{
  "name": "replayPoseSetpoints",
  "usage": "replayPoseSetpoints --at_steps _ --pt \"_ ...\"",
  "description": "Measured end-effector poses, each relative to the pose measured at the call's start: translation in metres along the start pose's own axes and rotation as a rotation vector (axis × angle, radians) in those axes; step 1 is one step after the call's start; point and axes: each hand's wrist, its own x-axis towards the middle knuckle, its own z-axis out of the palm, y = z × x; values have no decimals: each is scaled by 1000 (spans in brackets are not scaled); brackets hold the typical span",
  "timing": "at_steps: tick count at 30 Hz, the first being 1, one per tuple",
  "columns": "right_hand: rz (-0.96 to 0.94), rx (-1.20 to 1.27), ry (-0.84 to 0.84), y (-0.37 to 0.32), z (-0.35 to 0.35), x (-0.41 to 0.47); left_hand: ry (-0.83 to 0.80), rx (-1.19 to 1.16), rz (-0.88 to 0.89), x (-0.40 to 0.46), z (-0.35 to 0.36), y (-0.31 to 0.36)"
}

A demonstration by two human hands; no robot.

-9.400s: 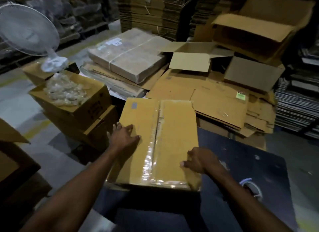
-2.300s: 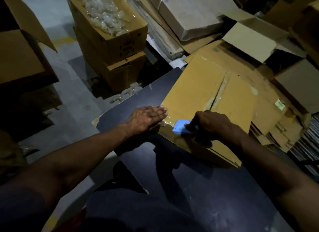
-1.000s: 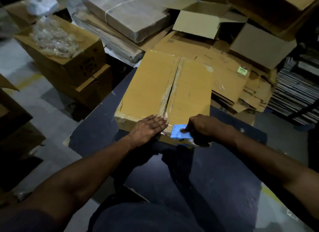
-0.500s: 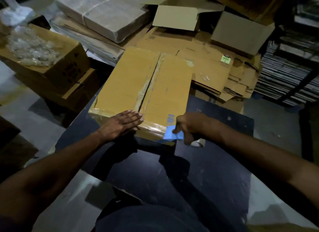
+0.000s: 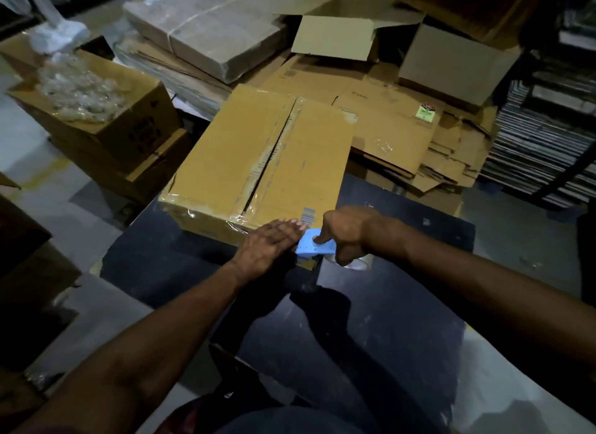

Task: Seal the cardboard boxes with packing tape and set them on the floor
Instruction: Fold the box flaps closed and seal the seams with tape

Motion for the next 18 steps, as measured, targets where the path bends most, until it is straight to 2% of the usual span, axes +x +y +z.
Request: replayPoseSetpoints --at_steps 6,9,16,18 --pt "45 15 1 27 28 -34 -9 35 28 -4 4 -4" --pt "35 -47 119 44 50 -59 -11 45 39 -4 4 -3" --pt "191 76 82 68 58 -96 -52 41 25 -1 0 -1" --pt "174 99 79 69 65 -92 -61 40 23 -2 -1 0"
